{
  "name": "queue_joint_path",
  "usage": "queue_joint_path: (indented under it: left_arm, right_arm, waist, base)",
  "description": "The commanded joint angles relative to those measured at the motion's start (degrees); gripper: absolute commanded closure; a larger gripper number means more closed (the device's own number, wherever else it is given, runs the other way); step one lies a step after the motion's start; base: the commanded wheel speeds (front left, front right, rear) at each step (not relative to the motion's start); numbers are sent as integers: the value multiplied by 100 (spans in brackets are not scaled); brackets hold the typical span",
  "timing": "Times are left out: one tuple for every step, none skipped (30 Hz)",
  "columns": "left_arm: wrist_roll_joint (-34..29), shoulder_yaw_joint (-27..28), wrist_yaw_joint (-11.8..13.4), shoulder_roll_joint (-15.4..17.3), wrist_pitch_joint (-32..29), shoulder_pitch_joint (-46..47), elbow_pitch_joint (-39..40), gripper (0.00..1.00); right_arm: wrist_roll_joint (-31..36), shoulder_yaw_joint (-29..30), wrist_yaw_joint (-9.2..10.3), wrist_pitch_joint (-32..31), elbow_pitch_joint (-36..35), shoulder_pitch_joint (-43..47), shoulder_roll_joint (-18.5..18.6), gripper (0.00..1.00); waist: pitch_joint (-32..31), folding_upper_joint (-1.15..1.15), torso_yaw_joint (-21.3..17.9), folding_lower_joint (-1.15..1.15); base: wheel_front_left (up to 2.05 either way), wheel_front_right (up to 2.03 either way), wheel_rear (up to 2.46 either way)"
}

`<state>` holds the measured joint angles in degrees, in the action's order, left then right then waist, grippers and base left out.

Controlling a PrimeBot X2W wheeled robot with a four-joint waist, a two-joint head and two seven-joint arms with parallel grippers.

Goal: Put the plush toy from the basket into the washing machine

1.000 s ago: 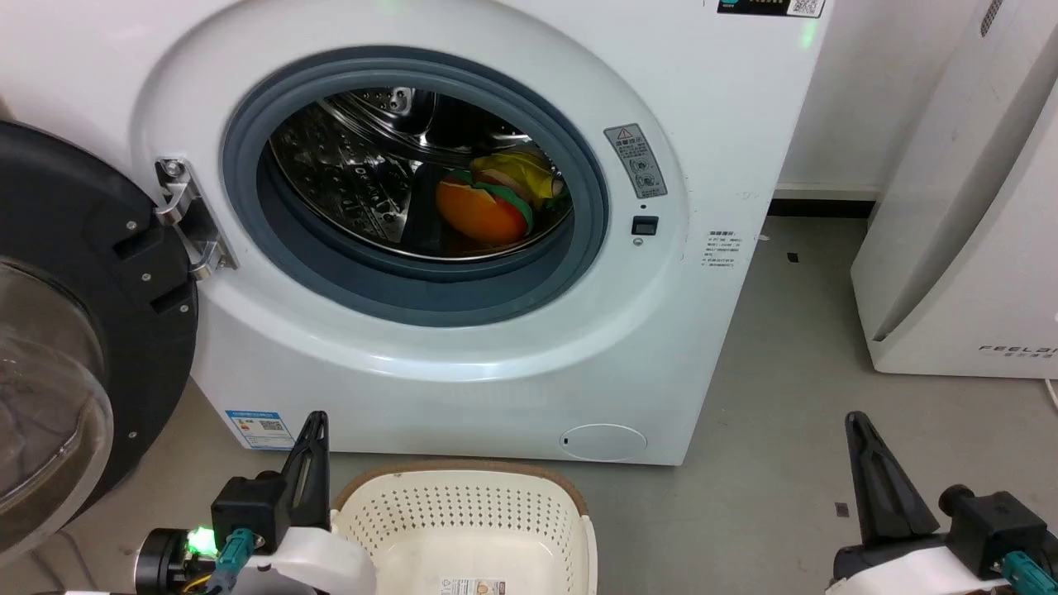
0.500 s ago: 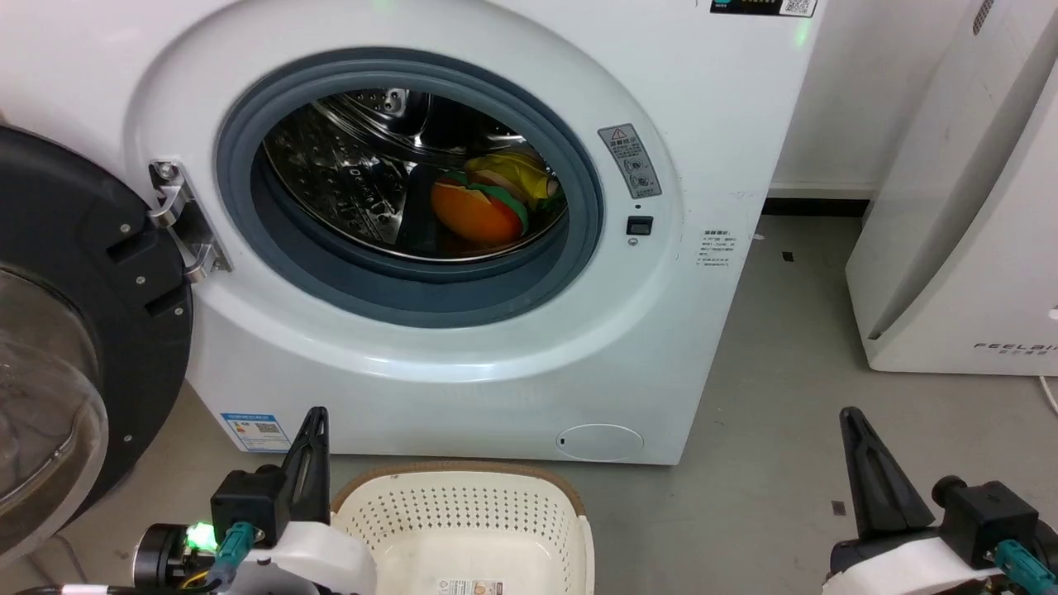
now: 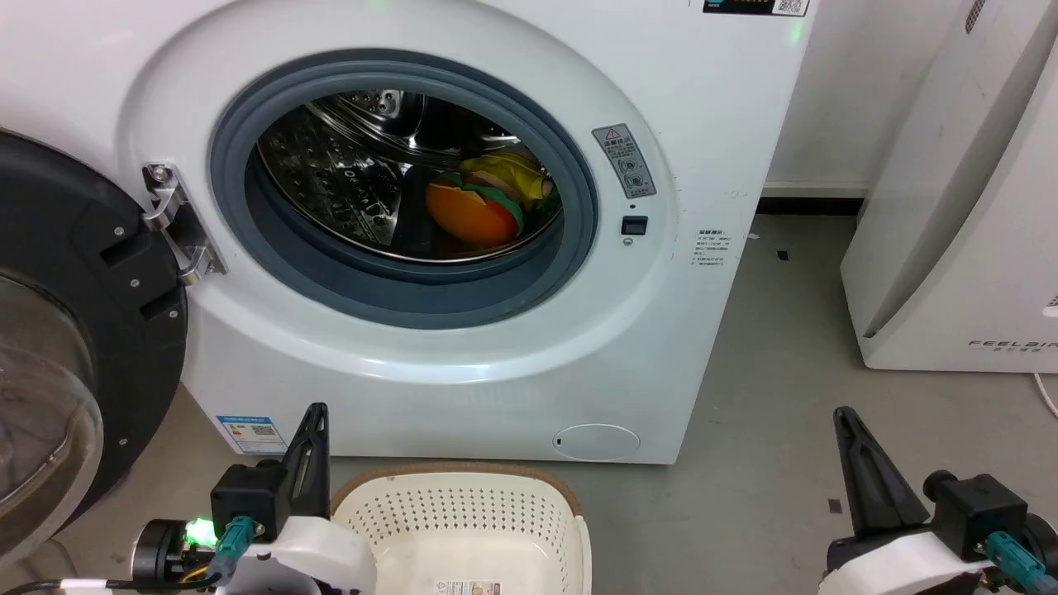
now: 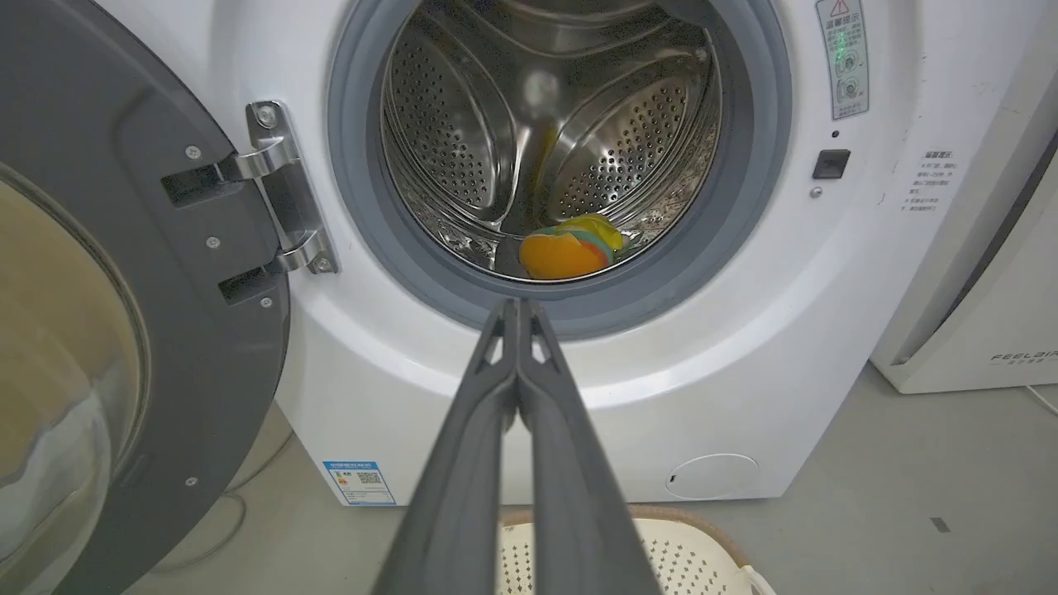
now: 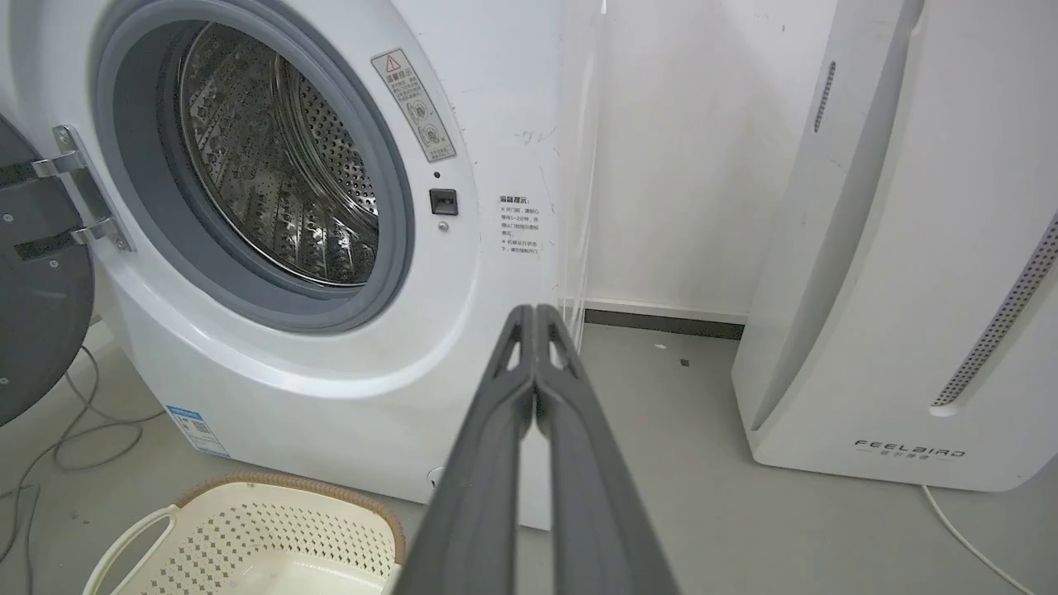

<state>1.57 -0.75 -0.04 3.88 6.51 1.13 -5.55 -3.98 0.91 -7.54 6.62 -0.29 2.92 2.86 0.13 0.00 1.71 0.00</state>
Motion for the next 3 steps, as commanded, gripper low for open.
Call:
queue_joint_path:
  left_arm:
    - [-47, 22, 2, -30, -27, -65, 53, 100]
    - [-49, 23, 2, -31, -38, -66, 63, 100]
    - [-54, 25, 2, -34, -62, -67, 81, 100]
  right_arm:
    - [53, -13, 3, -35, 15, -89, 1, 100]
    - [60, -15, 3, -47, 15, -93, 1, 100]
    - [73, -18, 3, -71, 16, -101, 1, 100]
  waist:
    - [0, 0, -4, 0]
    - [-1, 0, -7, 0]
    - [-1, 0, -13, 0]
  base:
    - [0, 0, 0]
    - [0, 0, 0]
    - [0, 0, 0]
